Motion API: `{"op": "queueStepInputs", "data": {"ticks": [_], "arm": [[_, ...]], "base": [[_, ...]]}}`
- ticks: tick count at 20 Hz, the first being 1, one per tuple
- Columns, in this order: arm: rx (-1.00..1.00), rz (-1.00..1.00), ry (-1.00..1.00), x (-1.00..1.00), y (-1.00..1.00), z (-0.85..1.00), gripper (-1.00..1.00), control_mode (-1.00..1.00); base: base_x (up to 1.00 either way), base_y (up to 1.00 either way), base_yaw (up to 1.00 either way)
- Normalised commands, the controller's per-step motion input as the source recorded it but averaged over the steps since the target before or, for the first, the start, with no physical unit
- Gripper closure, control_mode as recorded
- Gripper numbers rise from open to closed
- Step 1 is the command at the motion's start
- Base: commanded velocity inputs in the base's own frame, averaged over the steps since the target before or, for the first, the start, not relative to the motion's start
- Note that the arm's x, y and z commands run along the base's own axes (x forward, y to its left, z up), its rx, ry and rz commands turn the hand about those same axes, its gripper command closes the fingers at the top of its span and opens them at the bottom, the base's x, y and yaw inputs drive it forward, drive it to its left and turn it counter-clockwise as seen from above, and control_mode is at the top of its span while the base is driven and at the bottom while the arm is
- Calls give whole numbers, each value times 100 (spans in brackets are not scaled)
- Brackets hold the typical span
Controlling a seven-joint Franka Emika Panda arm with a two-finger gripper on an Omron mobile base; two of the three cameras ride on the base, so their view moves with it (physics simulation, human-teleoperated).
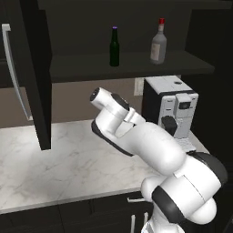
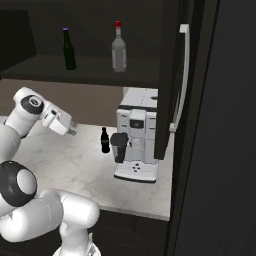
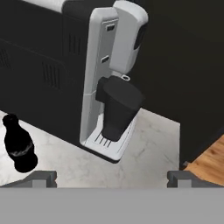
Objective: Sort all alcoholic drinks to one cabinet, and non-alcoholic drinks to the other.
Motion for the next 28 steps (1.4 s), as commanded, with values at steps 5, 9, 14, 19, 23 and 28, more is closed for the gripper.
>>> {"op": "queueStepInputs", "data": {"ticks": [5, 9, 14, 19, 23, 28], "arm": [[-5, -4, 0, 11, 1, -26, -100, -100], [0, -4, 0, 20, 0, -13, -100, -100], [-1, -3, 0, 23, 0, -13, -100, -100], [-5, -4, 0, 23, 0, -14, -100, -100], [-8, -4, 0, 17, 0, -12, -100, -100], [-8, -3, 0, 20, 0, -8, -100, -100]], "base": [[0, 0, 0], [0, 0, 0], [0, 0, 0], [0, 0, 0], [0, 0, 0], [0, 0, 0]]}}
